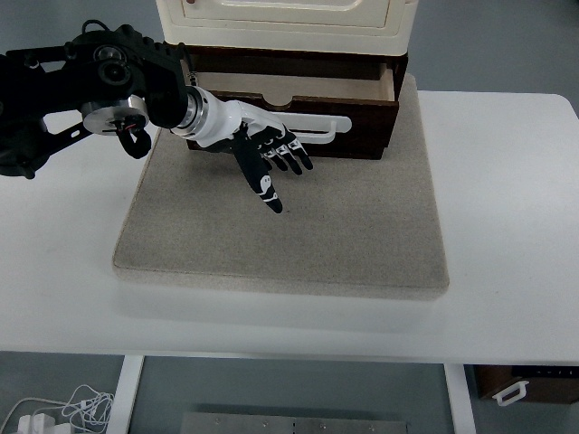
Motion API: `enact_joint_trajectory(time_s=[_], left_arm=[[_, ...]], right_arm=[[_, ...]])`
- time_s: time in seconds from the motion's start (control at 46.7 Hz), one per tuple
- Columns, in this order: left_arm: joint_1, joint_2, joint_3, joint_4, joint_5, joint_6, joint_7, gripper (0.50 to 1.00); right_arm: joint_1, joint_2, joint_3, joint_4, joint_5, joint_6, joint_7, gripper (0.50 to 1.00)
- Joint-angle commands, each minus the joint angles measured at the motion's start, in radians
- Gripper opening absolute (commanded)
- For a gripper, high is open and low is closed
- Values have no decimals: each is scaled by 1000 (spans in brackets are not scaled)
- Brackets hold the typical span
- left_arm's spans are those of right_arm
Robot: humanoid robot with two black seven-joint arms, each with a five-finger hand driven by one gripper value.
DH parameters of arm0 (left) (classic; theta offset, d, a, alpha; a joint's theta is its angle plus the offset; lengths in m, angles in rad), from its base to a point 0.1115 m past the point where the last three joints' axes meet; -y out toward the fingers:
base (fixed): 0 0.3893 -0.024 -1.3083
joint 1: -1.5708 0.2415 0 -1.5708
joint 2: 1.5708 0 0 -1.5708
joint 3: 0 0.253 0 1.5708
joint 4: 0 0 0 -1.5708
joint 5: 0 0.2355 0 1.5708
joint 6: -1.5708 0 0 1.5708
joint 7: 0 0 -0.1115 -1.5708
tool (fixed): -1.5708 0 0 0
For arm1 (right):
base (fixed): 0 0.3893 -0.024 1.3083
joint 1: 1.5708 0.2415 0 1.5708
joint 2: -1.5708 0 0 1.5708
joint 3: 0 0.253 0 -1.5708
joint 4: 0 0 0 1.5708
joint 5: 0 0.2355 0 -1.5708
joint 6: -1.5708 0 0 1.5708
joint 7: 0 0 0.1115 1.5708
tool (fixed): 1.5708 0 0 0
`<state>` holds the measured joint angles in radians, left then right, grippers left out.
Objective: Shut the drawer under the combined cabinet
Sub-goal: 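Push the brown drawer with the left hand into the cabinet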
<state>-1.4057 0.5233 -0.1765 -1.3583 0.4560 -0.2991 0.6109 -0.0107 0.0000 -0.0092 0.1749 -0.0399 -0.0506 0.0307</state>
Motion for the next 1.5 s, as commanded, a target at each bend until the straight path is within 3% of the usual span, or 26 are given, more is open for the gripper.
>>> enact_joint_trajectory(time_s=[0.0, 0.728, 0.985, 1.478], left_arm=[[-1, 1, 0, 13, 19, 0, 0, 996], [1, -2, -32, 133, 64, 21, 0, 988], [5, -2, -34, 142, 78, 81, 0, 984], [16, 1, -100, 179, 61, 71, -16, 990]], right_arm=[[0, 0, 0, 0, 0, 0, 0, 952], [0, 0, 0, 0, 0, 0, 0, 952], [0, 0, 0, 0, 0, 0, 0, 952], [0, 0, 0, 0, 0, 0, 0, 952]])
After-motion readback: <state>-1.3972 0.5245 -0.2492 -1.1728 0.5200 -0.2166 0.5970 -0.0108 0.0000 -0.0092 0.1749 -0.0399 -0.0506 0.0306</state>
